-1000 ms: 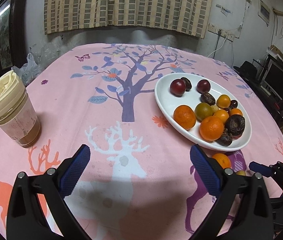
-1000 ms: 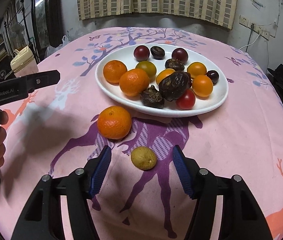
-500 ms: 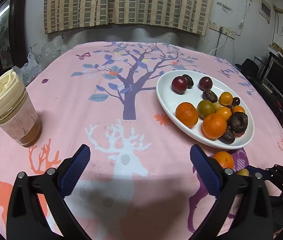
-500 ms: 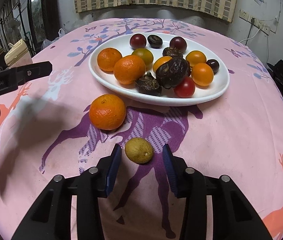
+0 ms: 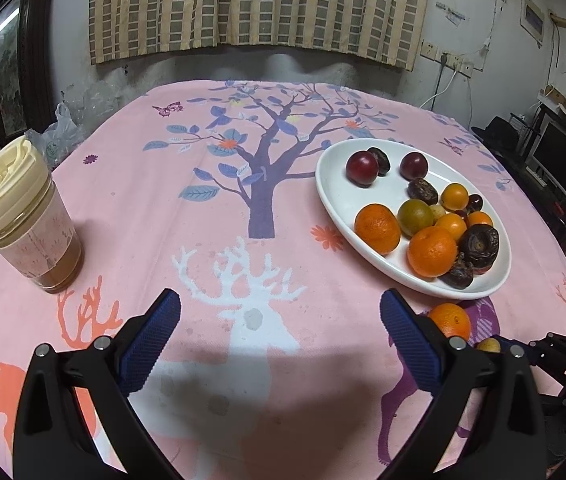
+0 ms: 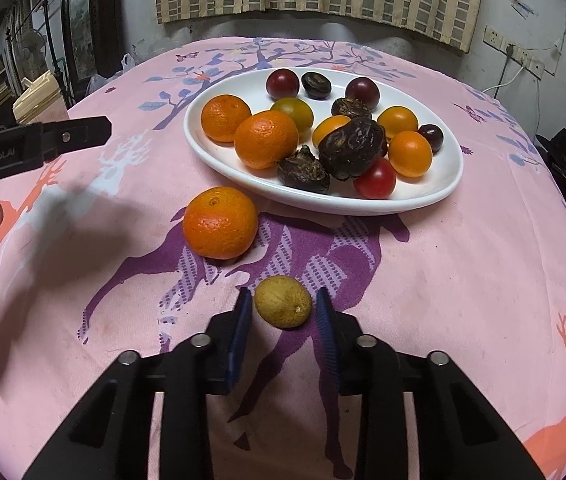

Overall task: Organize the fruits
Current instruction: 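Grasp an orange with the left tool while the right tool grasps a small yellow fruit, then place the orange and yellow fruit onto the white plate with both tools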

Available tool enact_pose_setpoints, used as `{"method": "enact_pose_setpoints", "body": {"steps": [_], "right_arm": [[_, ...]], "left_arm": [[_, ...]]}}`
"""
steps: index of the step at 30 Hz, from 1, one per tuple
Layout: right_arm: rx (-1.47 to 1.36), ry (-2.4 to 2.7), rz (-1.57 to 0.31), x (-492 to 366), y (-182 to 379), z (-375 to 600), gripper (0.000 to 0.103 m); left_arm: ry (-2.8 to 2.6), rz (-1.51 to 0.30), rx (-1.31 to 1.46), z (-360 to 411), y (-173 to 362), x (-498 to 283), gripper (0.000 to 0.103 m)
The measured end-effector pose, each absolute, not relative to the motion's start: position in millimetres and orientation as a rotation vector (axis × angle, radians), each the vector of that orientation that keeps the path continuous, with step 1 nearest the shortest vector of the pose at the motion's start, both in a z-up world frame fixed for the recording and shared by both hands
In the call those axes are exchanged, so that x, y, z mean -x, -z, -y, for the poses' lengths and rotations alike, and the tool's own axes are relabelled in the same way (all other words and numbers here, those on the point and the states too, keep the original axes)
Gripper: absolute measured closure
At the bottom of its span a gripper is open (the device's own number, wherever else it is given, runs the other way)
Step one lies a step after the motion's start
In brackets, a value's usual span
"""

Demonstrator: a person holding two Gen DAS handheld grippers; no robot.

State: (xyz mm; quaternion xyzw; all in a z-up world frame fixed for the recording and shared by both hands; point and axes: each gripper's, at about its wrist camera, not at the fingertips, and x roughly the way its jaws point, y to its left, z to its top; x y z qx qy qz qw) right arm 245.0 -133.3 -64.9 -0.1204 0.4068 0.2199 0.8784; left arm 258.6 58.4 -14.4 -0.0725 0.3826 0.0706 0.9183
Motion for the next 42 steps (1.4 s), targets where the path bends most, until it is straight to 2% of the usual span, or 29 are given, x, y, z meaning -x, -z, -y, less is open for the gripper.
{"method": "enact_pose_setpoints", "body": {"steps": [6,13,15,18,22,28,31,38,42], "right_arm": [[0.143,-0.409,-0.834,-253.1,53.6,152.4,0.075],[-0.070,-0.298,-0.836,-270.7,44.1,195.1,0.075],[-0.089,-0.269,-0.842,-273.1,43.7,202.3,0.075],[-0.118,-0.261,-0.845,-273.8,41.9,208.3,0.075],[-0.104,-0.275,-0.830,-269.4,39.0,206.7,0.075],[-0.096,-0.291,-0.827,-265.7,37.4,205.4,0.075],[-0.093,-0.297,-0.827,-264.6,36.7,203.8,0.075],[-0.086,-0.288,-0.843,-266.6,40.6,203.2,0.075],[-0.068,-0.280,-0.854,-268.7,45.5,200.7,0.075]], "left_arm": [[-0.109,-0.793,0.161,-55.2,15.7,-256.8,0.005],[0.161,-0.861,0.125,-5.2,34.5,-254.8,0.006],[0.206,-0.851,0.078,13.8,38.4,-251.0,0.017],[0.217,-0.829,0.009,35.5,41.5,-250.8,0.024],[0.216,-0.839,-0.012,55.4,46.5,-259.6,0.026],[0.176,-0.866,-0.049,71.8,56.3,-275.1,0.037],[0.168,-0.902,-0.028,70.9,62.0,-281.6,0.048],[0.139,-0.903,-0.021,67.3,63.0,-282.7,0.059],[0.143,-0.905,-0.007,61.8,61.9,-278.6,0.060]]}}
